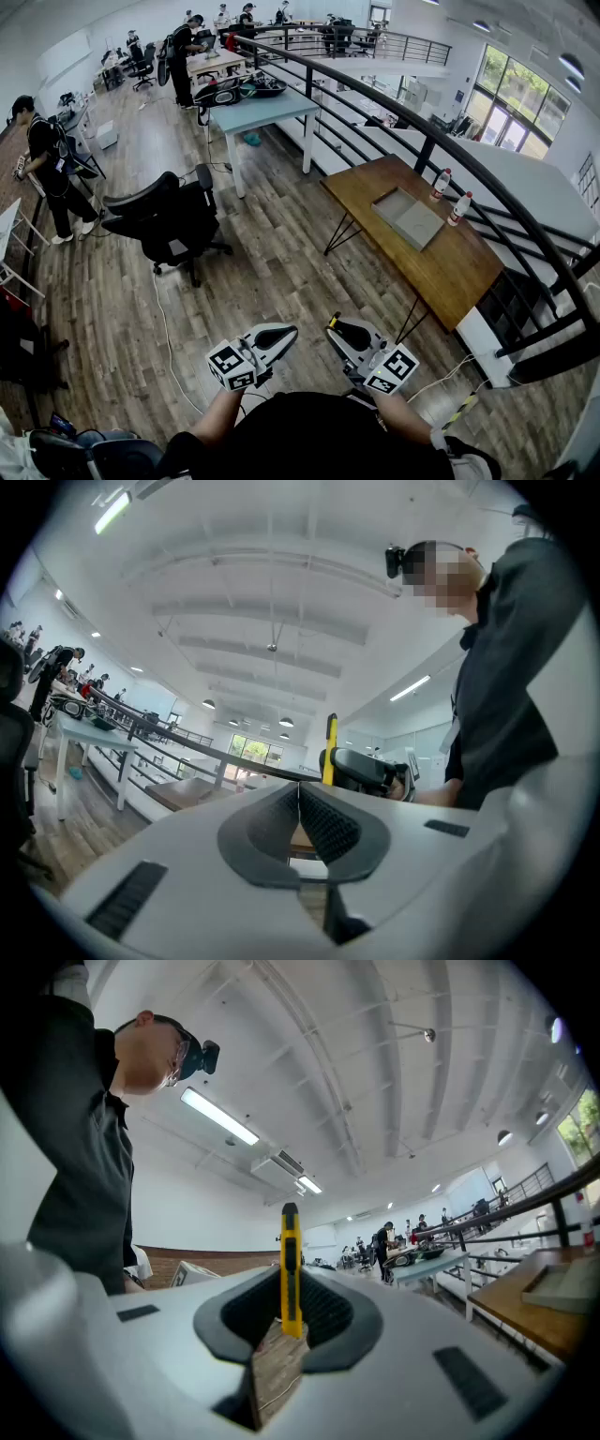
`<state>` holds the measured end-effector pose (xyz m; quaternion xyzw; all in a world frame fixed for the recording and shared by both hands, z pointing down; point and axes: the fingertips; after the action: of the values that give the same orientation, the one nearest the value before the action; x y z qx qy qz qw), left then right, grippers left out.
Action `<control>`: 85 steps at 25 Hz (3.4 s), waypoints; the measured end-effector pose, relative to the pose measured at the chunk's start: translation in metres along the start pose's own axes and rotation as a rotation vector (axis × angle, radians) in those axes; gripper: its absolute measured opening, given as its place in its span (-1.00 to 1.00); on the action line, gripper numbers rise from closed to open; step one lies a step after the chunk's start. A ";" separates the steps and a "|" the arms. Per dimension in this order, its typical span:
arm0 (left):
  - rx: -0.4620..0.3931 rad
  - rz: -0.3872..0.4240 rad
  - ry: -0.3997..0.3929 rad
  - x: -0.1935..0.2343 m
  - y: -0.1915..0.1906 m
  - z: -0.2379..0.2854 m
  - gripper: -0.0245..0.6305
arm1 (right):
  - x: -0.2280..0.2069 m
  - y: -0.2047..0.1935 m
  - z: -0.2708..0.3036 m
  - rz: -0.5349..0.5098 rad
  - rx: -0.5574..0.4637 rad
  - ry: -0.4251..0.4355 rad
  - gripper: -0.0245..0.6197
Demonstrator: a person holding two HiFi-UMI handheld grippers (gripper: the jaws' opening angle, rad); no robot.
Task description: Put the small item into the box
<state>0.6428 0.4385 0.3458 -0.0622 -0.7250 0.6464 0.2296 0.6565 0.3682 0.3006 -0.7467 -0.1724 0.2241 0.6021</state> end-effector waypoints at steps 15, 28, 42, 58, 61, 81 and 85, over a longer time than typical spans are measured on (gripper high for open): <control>0.024 -0.052 -0.028 0.030 -0.012 -0.069 -0.87 | 0.024 -0.019 0.053 0.015 -0.041 0.003 -0.71; 0.025 -0.112 -0.102 0.069 -0.019 -0.044 -0.87 | -0.029 -0.044 0.038 0.031 0.048 -0.200 -0.72; 0.101 -0.058 -0.141 0.166 0.015 0.076 -0.87 | -0.190 -0.024 0.076 0.034 0.015 -0.193 -0.72; 0.092 -0.125 -0.106 0.259 0.040 0.201 -0.87 | -0.339 -0.015 0.089 0.077 0.017 -0.152 -0.72; 0.104 -0.160 -0.119 0.281 0.035 0.219 -0.87 | -0.361 -0.023 0.091 0.096 0.042 -0.174 -0.72; 0.093 -0.055 -0.380 0.504 0.109 0.354 -0.87 | -0.572 0.017 0.218 -0.010 0.041 -0.366 -0.72; 0.096 -0.096 -0.422 0.525 0.101 0.378 -0.87 | -0.598 0.000 0.207 0.022 0.066 -0.445 -0.72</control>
<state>0.0000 0.3135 0.3585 0.1200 -0.7277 0.6670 0.1058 0.0421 0.2226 0.3410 -0.6605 -0.2852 0.3955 0.5710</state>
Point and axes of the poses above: the fingertips, and each gripper's own axes: z forward along the fingers, x to its left, y out of its top, and after that the axes turned 4 degrees about y, right-handed
